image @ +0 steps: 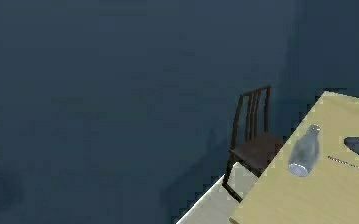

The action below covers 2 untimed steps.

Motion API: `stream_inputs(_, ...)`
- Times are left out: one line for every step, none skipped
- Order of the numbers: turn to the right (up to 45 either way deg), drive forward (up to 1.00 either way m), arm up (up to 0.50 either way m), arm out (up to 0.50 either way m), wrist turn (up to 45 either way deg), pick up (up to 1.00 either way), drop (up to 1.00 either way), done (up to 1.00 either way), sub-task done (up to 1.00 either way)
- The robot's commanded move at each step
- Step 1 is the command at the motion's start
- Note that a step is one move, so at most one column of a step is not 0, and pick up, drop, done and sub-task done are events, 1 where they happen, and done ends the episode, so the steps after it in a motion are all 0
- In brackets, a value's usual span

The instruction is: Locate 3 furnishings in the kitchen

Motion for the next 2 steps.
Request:
stream_inputs(30.0, 0.00, 0.00, 0.00, 0.0, 0.00, 0.00, 0.00, 0.00)
stream_inputs(0.0, 0.00, 0.00, 0.00, 0.0, 0.00, 0.00, 1.00, 0.00)
